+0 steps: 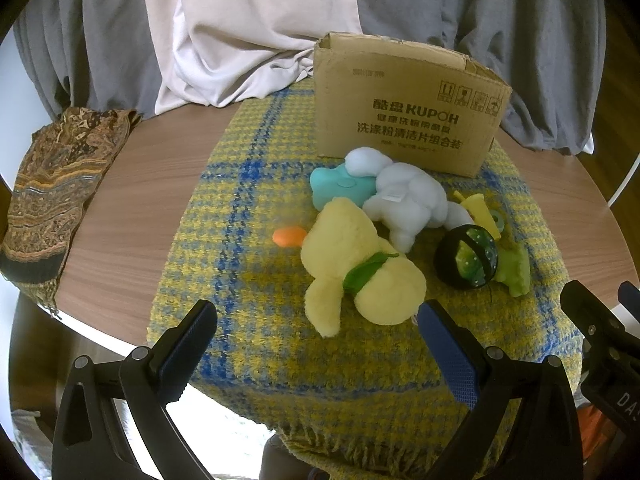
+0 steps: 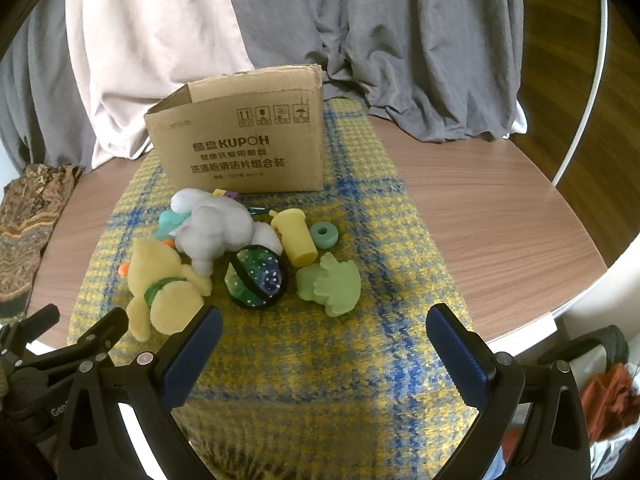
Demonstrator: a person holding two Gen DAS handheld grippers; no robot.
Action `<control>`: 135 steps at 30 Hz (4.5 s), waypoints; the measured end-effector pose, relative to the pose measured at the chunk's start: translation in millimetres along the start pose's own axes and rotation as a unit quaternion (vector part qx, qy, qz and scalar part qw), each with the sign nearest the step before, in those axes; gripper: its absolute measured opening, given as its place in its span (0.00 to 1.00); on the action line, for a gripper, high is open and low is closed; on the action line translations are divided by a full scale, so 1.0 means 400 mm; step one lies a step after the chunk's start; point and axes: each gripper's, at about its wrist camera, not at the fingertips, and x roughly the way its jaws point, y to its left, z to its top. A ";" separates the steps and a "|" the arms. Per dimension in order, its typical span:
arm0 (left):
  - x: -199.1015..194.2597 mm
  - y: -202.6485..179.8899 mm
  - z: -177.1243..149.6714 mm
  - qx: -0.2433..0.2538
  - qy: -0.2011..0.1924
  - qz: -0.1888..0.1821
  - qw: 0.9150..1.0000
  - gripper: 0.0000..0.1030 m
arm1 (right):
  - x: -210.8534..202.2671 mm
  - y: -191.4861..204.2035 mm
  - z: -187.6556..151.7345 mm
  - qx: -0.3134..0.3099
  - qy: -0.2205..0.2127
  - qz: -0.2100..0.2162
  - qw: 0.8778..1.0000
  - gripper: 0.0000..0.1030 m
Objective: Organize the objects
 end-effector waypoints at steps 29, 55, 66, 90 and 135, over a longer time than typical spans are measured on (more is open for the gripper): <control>0.107 -0.065 -0.013 0.021 0.021 -0.026 0.999 0.99 | 0.080 -0.037 -0.022 0.013 0.025 -0.014 0.999 0.99; 0.209 -0.134 -0.004 0.035 0.014 -0.005 0.999 0.79 | 0.237 -0.057 -0.018 0.004 0.031 -0.011 0.999 0.99; 0.228 -0.100 -0.006 0.007 0.009 0.014 1.000 0.66 | 0.302 -0.031 -0.008 0.000 0.045 -0.001 0.999 0.90; 0.166 -0.048 -0.017 -0.007 -0.008 0.000 1.000 0.45 | 0.244 0.004 -0.011 0.000 0.029 0.037 0.999 0.62; -0.007 -0.021 0.159 0.003 -0.109 -0.017 0.994 0.45 | 0.040 0.053 0.158 -0.023 -0.086 0.042 0.995 0.62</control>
